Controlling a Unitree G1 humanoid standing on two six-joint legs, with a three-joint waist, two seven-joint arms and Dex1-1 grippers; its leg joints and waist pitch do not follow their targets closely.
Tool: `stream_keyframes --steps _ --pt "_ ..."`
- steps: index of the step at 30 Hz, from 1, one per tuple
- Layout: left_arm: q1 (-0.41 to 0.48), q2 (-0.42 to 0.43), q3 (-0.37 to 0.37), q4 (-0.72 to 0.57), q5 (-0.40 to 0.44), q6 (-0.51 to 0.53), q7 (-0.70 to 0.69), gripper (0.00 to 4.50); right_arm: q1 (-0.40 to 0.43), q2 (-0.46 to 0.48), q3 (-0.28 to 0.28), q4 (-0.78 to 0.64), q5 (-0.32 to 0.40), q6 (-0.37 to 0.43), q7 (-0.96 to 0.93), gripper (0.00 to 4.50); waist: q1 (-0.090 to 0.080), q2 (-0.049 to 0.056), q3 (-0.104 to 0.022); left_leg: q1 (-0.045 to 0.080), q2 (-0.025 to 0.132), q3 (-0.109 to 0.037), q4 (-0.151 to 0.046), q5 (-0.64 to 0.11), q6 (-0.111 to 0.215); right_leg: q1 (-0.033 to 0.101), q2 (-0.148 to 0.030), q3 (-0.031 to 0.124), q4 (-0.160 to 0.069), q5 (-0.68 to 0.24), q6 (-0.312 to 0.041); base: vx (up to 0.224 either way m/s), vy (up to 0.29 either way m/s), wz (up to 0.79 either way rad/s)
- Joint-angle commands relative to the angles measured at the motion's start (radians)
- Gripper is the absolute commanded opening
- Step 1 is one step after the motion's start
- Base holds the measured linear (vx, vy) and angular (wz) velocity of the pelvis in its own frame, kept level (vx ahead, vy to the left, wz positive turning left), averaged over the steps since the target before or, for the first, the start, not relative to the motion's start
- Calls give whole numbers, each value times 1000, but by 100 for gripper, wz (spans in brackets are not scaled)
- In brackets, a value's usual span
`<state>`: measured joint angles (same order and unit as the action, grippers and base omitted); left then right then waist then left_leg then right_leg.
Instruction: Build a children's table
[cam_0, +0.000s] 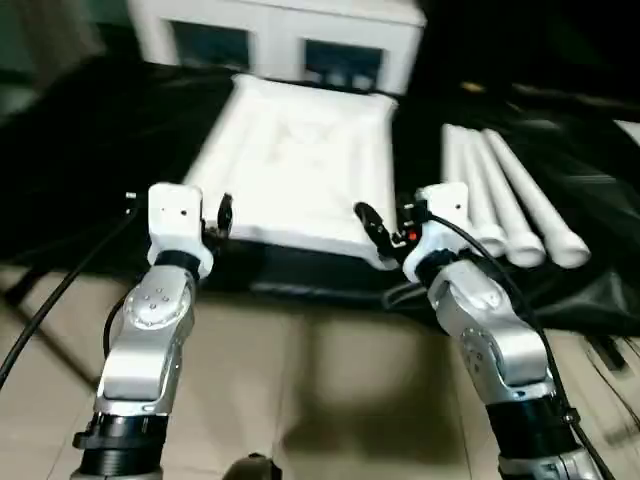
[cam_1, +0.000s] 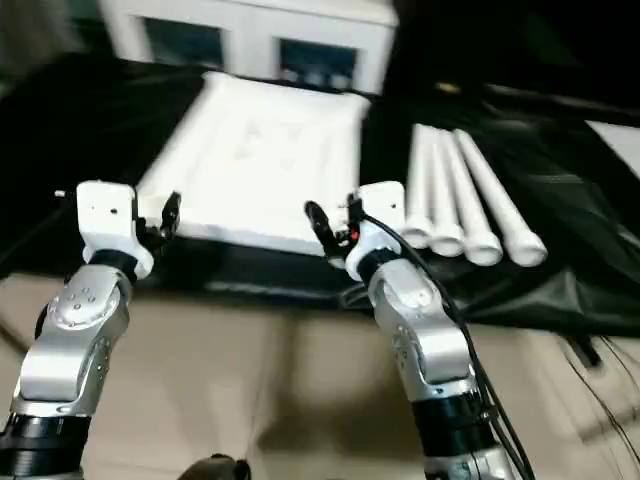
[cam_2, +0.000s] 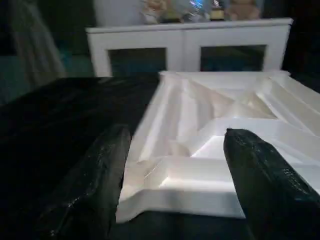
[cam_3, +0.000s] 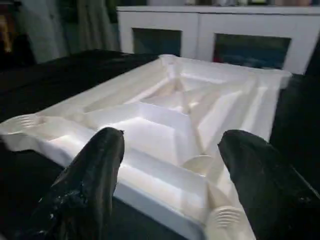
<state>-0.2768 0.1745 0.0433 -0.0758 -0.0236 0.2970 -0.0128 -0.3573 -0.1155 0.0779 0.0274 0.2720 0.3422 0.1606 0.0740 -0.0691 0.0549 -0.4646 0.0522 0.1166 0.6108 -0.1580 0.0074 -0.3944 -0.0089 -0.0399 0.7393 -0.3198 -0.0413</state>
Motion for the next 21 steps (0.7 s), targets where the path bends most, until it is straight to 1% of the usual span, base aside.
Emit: stream_keyframes --steps 1,2,3,4,5,6,7,8,9,10,11,12,13,14,15,16,17,18,19,20,21 --pt "-1 -11 -27 -20 12 5 -4 335 1 -12 -42 8 -3 6 -9 336 3 12 -29 53 47 -52 172 -256 -33 -32 -247 174 -279 -621 -123 -73 -80 5" --pt "3 -14 -27 -22 4 10 -10 335 3 -13 -46 5 -3 8 -8 336 15 -3 -26 -22 51 -63 159 -121 -48 65 -216 159 -239 -675 -15 -73 -80 5" --pt "6 -10 -33 -23 4 14 -18 335 4 -15 -49 2 -4 11 -10 336 20 3 -23 -5 81 -69 121 -133 -52 61 -219 153 -232 -634 -12 -58 -6 -11" --pt "8 -7 -39 -22 0 19 -31 335 5 -18 -50 -2 -6 16 -12 336 21 24 -41 68 122 -68 49 -213 -60 34 -158 114 -197 -437 -52 -126 26 16" --pt "10 -9 -39 -22 -7 25 -38 335 6 -21 -49 -4 -10 23 -16 336 5 22 -51 92 138 -63 11 -201 -54 42 -127 83 -188 -316 -68 -126 26 16" --pt "10 -10 -41 -22 -9 23 -40 335 8 -21 -51 -7 -6 28 -17 336 -35 50 -58 133 225 -93 -66 -282 -45 14 -95 36 -136 -31 -102 -130 47 22" --pt "11 -8 -47 -21 -8 21 -47 335 11 -22 -53 -12 -4 29 -16 336 -48 47 -56 124 220 -83 -72 -292 -34 23 -107 35 -137 22 -120 -96 57 12" --pt "11 -6 -55 -20 -3 18 -56 335 16 -21 -55 -15 -9 42 -25 336 -50 53 -46 111 199 -57 -79 -374 -45 29 -128 39 -163 -8 -152 -96 57 12" --pt "11 -8 -55 -19 -6 19 -59 335 19 -16 -61 -14 -7 48 -33 336 -54 52 -41 108 190 -45 -79 -422 -63 31 -136 42 -174 -61 -157 -73 49 5" --pt "12 -12 -54 -19 -10 21 -59 335 21 -13 -66 -14 -3 49 -35 336 -60 54 -40 156 187 15 -38 -470 -134 -20 -113 77 -236 -246 -91 -72 43 -15" --pt "12 -14 -53 -18 -11 22 -59 335 22 -12 -68 -14 -2 50 -36 336 -62 43 -27 192 172 24 -14 -548 -167 -52 -91 60 -247 -369 -51 -72 43 -15" --pt "15 -23 -49 -20 -35 29 -75 335 27 -15 -70 -13 -8 53 -41 336 -63 46 -24 213 160 45 -8 -584 -173 -68 -59 43 -270 -473 24 -63 59 -45" --pt "15 -26 -48 -21 -35 29 -72 335 28 -16 -70 -12 -9 52 -40 336 -70 48 -26 223 176 41 -25 -620 -161 -70 -45 17 -265 -461 67 -38 89 -67" --pt "15 -28 -47 -21 -33 28 -70 335 29 -15 -72 -12 -11 52 -39 336 -73 54 -27 225 192 36 -41 -661 -153 -64 -44 0 -252 -447 73 -38 89 -67" --pt "15 -34 -44 -20 -39 30 -69 335 29 -14 -75 -12 -13 54 -39 336 -80 66 -31 206 239 19 -90 -738 -143 -30 -61 -22 -192 -365 66 -25 93 -85" --pt "13 -34 -45 -19 -43 34 -75 335 29 -14 -76 -13 -16 55 -40 336 -75 71 -32 188 268 13 -128 -768 -138 -5 -69 -27 -135 -288 55 -77 51 -73" --pt "12 -32 -49 -19 -45 38 -80 335 29 -16 -77 -13 -20 55 -40 336 -70 72 -31 126 210 -10 -188 -910 -93 81 -104 -26 -92 -91 21 -77 51 -73" --pt "13 -34 -47 -19 -50 39 -83 335 28 -17 -76 -12 -22 56 -38 336 -88 41 -28 144 194 0 -161 -904 -89 65 -118 -13 -142 -219 14 -50 -9 -36" --pt "15 -34 -47 -20 -55 39 -87 335 27 -18 -74 -11 -26 54 -36 336 -95 25 -28 153 151 13 -77 -776 -103 62 -164 -16 -257 -684 62 63 -34 -23" --pt "18 -33 -48 -21 -55 39 -89 335 26 -18 -72 -12 -26 54 -35 336 -91 23 -25 161 136 24 -27 -657 -86 54 -198 -12 -299 -857 87 63 -34 -23" --pt "19 -33 -49 -21 -54 38 -90 335 25 -18 -72 -13 -26 54 -35 336 -92 10 -36 116 131 24 13 -428 -42 101 -236 -4 -317 -967 117 77 -17 -32"
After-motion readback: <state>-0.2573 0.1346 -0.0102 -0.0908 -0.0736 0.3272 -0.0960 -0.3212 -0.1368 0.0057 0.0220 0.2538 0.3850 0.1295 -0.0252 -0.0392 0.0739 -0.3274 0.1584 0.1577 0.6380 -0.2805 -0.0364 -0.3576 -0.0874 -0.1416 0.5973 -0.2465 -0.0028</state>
